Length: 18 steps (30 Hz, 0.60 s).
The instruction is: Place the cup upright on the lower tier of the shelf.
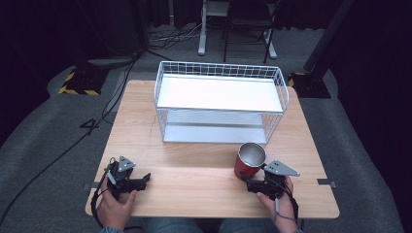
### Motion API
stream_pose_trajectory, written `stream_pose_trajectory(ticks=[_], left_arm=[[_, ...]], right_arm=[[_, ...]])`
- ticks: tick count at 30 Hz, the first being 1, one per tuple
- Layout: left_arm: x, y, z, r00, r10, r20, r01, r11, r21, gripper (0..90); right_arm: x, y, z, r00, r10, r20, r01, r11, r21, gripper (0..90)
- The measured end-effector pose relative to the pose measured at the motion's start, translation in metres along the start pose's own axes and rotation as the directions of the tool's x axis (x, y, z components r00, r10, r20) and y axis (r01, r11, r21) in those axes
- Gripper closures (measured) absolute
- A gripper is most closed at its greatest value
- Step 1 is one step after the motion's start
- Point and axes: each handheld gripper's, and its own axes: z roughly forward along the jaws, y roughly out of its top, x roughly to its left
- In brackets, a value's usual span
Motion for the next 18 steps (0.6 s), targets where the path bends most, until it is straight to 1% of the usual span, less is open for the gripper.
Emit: stream_pose_trajectory(ticks=[4,6,9,18], left_arm=[[0.000,0.000,0.000,1.0000,0.000,0.000,0.000,1.0000,0.000,14.8],[0.000,0.000,0.000,1.0000,0.000,0.000,0.000,1.0000,0.000,14.8],[0.000,0.000,0.000,1.0000,0.000,0.000,0.000,1.0000,0.000,14.8],[0.000,0.000,0.000,1.0000,0.000,0.000,0.000,1.0000,0.000,14.8]], right_arm=[[0.000,0.000,0.006,1.0000,0.002,0.003,-0.002,1.000,0.005,14.5],[0.001,0.000,0.009,0.9999,0.005,0.012,-0.005,1.000,0.003,13.9],[0.001,0.000,0.015,0.9998,-0.004,0.017,0.004,1.000,0.003,13.5],[0.000,0.002,0.017,1.0000,-0.003,0.009,0.003,1.000,-0.004,13.5]])
